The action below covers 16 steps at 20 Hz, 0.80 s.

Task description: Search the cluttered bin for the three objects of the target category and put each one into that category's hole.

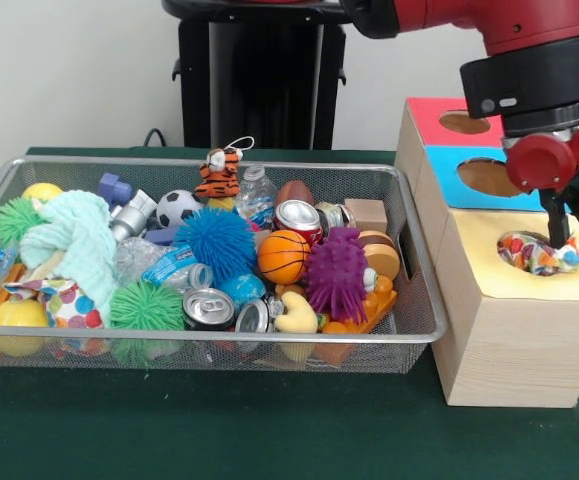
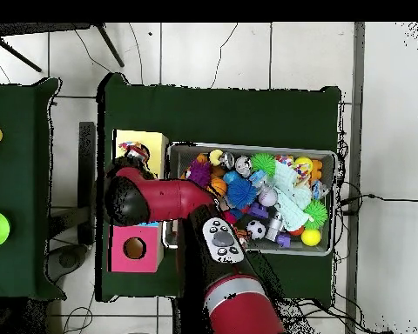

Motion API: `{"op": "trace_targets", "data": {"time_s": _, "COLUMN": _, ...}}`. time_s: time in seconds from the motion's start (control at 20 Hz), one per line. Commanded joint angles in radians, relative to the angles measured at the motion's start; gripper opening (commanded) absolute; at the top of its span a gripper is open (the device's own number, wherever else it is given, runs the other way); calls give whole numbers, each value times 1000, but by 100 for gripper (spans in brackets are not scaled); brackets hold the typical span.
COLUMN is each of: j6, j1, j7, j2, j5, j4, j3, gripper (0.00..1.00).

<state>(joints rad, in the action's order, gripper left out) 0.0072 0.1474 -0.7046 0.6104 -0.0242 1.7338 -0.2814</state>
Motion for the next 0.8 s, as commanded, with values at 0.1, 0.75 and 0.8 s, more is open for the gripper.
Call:
{"op": "trace_targets", "data": {"time_s": 0.1, "j6": -128, "j1": -66, "j7": -223, "j2": -148, "j5": -5, "j4": -117, "j3": 173, "gripper": 0}}
{"op": "trace_targets", "data": {"time_s": 0.75, "j6": 66, "j1": -273, "j7": -301, "j2": -271, "j5": 209, "j4": -194, "j3": 549, "gripper": 0}}
{"op": "trace_targets", "data": {"time_s": 0.8, "j6": 79, "j1": -281, "j7": -302, "j2": -276, "j5": 218, "j4": -197, "j3": 566, "gripper": 0}}
